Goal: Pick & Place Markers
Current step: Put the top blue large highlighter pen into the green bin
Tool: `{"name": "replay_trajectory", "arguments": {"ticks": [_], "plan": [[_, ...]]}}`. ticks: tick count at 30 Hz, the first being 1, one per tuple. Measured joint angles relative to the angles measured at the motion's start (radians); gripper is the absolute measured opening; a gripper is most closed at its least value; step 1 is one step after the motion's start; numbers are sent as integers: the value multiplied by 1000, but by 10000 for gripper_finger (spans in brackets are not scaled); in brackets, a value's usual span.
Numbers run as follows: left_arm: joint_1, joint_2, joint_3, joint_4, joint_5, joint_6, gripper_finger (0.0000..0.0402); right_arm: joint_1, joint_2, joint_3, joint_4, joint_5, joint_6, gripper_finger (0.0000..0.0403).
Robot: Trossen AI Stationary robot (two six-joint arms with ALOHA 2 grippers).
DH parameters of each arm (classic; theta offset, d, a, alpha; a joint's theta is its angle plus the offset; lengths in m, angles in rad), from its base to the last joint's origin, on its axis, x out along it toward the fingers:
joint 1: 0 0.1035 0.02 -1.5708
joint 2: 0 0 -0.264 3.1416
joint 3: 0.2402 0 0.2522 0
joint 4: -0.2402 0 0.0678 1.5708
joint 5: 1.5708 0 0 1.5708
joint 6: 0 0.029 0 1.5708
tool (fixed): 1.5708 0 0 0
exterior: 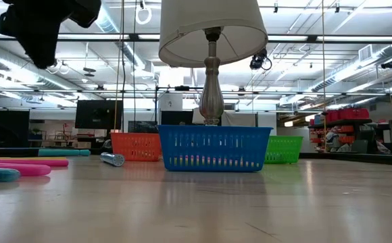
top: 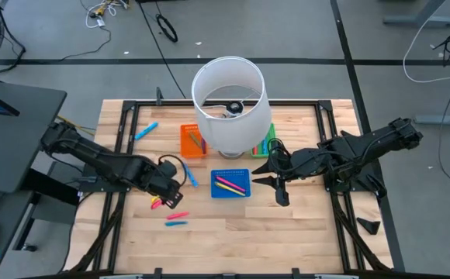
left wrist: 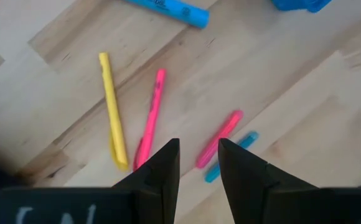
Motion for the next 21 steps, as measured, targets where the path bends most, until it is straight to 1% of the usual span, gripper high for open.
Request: {"name": "replay_trajectory", "arguments": {"ticks": [5,12,14,16,21], "plan": [[-11,29,0,-1,-4,12,115,0,0,0,-7,0,0,110],[-1,28,0,-19,-8,15,120,0,0,0,-8,0,-8,110],[4,28,0,-24,-9,27,135,0,0,0,-8,0,-8,110],[9,28,0,-23,-9,62,157,0,0,0,-8,0,-9,110],[8,28,0,-26,-32,132,230,0,0,0,-8,0,-26,110]]}}
